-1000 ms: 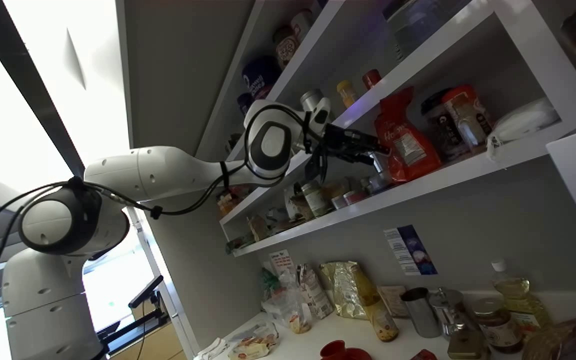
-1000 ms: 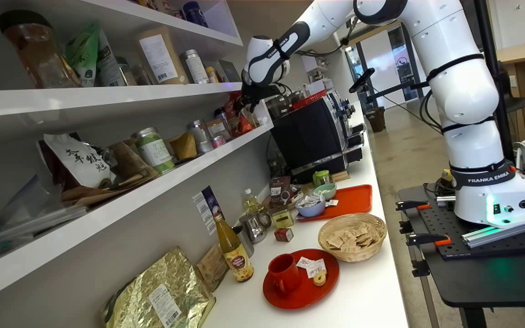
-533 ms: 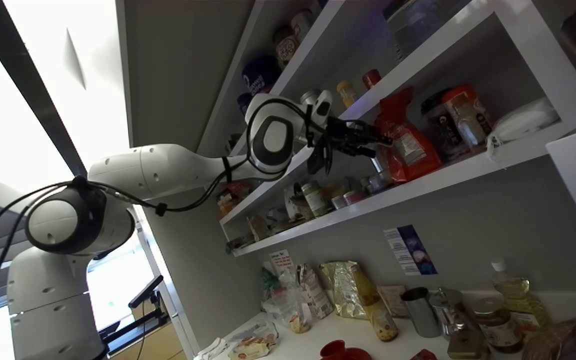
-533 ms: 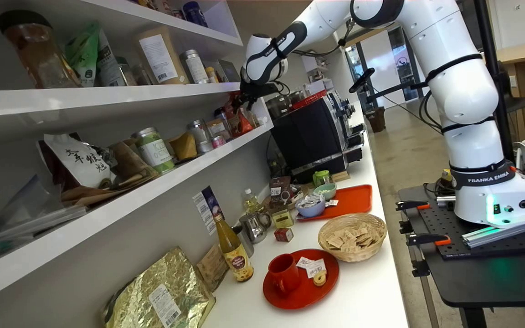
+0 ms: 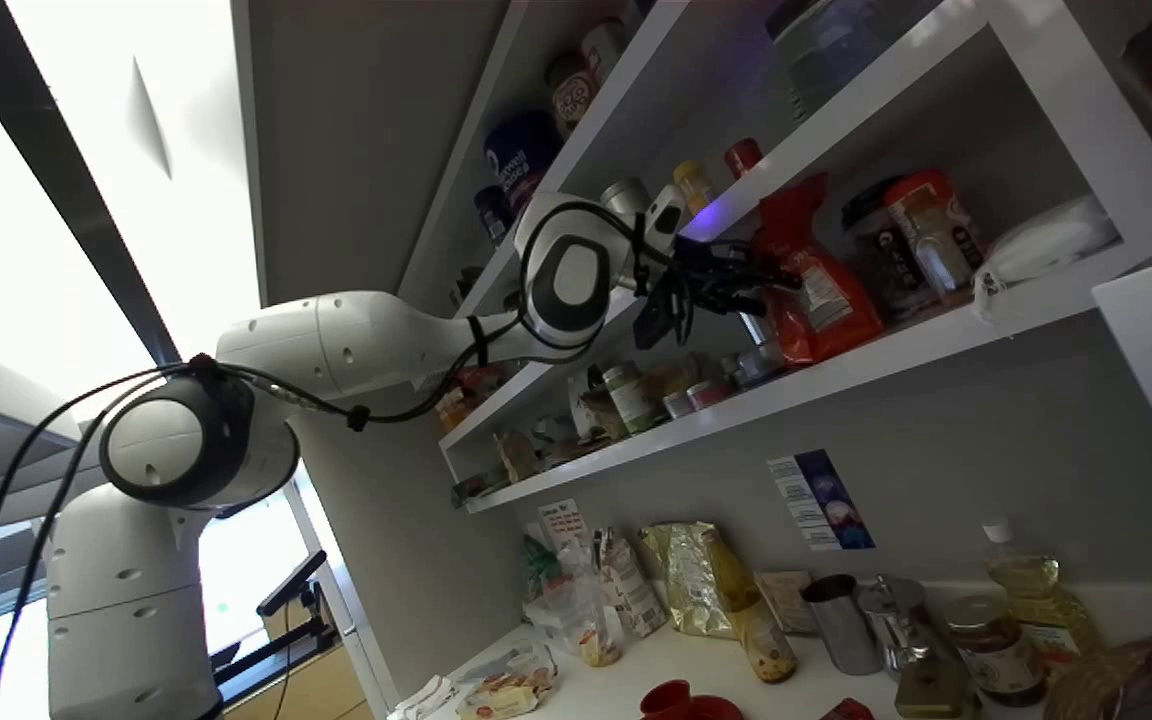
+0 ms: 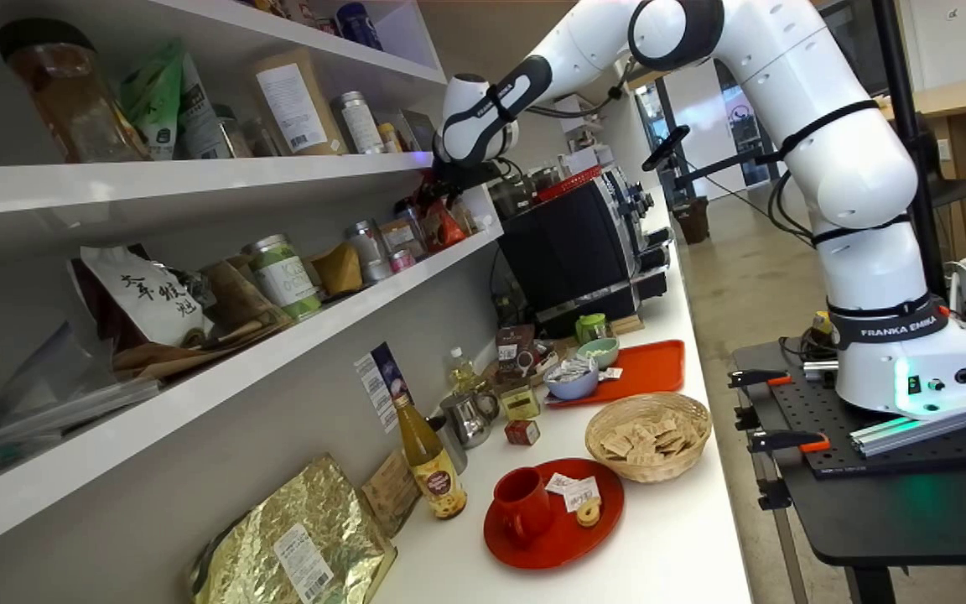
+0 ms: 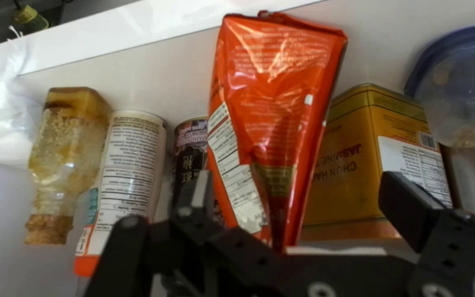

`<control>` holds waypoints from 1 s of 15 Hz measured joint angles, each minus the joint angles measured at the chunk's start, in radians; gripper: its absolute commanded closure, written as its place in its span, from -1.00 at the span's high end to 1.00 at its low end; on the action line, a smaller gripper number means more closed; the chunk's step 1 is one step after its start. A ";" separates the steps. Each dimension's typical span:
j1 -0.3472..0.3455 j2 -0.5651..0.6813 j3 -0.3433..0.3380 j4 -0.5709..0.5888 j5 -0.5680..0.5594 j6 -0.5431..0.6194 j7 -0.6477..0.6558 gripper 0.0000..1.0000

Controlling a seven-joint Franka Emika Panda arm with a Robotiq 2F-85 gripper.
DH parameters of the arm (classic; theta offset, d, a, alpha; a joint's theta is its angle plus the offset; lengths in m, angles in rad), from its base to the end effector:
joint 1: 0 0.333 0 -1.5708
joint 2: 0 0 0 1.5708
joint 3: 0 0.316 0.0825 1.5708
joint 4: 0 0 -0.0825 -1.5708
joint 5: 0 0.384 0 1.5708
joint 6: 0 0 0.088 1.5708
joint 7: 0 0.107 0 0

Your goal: Remove the orange packet from the bottom shelf and put it on the counter

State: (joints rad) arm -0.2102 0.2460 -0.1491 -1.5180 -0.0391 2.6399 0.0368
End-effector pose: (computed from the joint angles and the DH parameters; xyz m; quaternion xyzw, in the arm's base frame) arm 0.6486 -0.2279 0.6273 0.8909 -0.1572 0.4145 0.0990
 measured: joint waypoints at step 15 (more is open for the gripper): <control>0.007 0.041 -0.018 0.030 -0.085 -0.002 0.026 -0.95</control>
State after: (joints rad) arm -0.2030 0.2870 -0.1668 -1.4880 -0.1242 2.6377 0.0628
